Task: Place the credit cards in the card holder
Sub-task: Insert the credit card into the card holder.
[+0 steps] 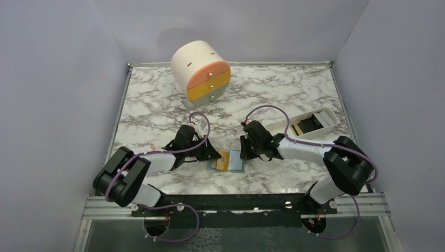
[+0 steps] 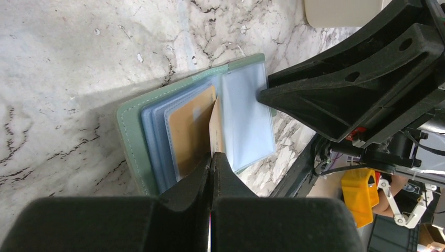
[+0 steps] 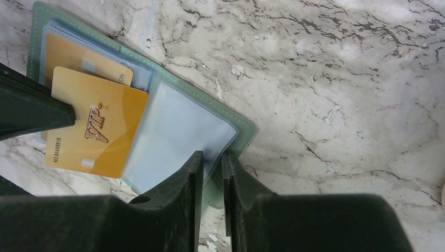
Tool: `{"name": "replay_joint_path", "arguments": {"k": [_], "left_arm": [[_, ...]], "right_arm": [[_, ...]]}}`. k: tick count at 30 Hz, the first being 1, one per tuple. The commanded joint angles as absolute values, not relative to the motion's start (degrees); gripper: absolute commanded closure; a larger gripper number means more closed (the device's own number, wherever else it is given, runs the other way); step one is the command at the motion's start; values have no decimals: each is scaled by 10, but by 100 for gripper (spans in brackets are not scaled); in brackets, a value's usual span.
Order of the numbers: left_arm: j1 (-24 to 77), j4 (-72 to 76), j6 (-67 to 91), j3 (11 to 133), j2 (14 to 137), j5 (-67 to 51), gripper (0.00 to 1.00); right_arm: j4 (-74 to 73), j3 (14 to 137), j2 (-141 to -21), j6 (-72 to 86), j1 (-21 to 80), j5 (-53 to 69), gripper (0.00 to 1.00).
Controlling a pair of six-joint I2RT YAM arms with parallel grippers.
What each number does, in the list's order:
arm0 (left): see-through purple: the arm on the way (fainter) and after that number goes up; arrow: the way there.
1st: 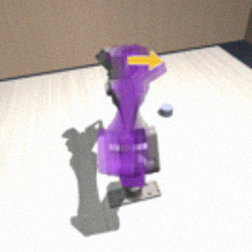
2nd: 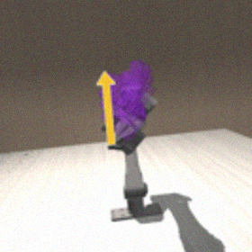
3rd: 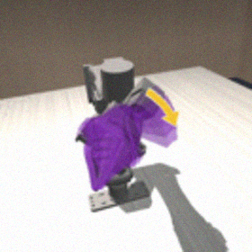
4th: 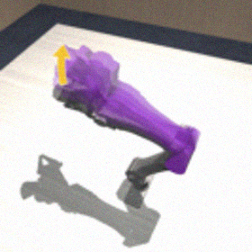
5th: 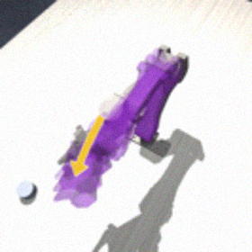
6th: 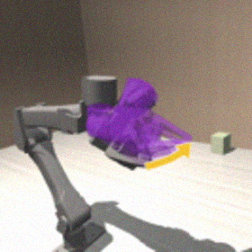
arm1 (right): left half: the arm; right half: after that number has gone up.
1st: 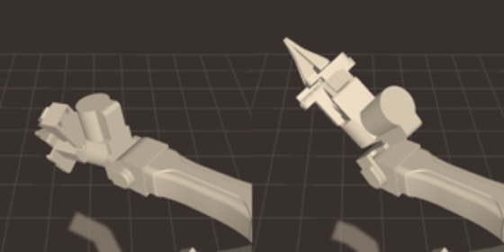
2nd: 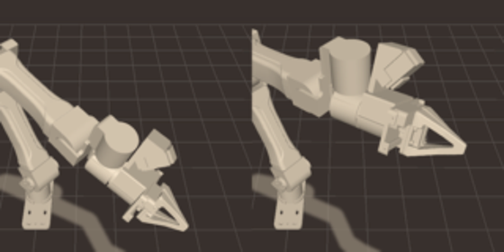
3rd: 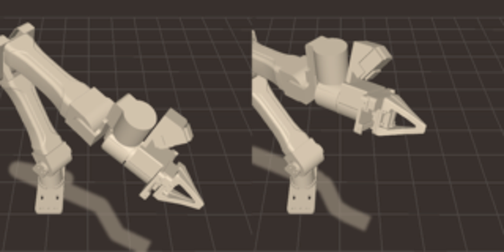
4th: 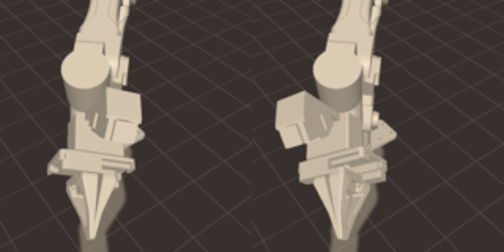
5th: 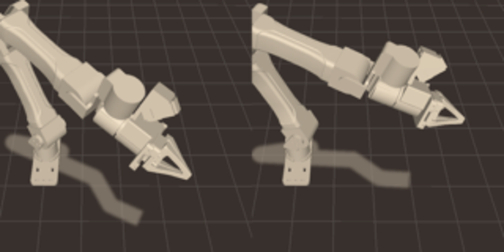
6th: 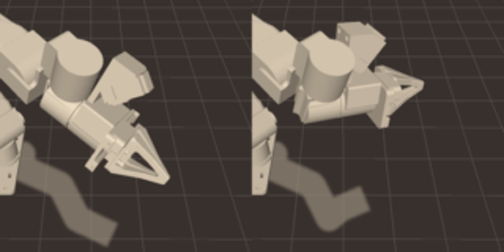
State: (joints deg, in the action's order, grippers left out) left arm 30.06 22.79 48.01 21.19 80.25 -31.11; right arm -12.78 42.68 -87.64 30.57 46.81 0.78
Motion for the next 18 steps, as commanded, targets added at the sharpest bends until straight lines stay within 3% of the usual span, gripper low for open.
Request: {"name": "replay_joint_path", "arguments": {"k": [1,18], "left_arm": [[299,258,488,223,820,-320,100],[299,271,487,235,834,-333,100]], "right_arm": [[-116,415,-885,296,471,-16,81],[-115,416,-896,290,471,-23,82]]}}
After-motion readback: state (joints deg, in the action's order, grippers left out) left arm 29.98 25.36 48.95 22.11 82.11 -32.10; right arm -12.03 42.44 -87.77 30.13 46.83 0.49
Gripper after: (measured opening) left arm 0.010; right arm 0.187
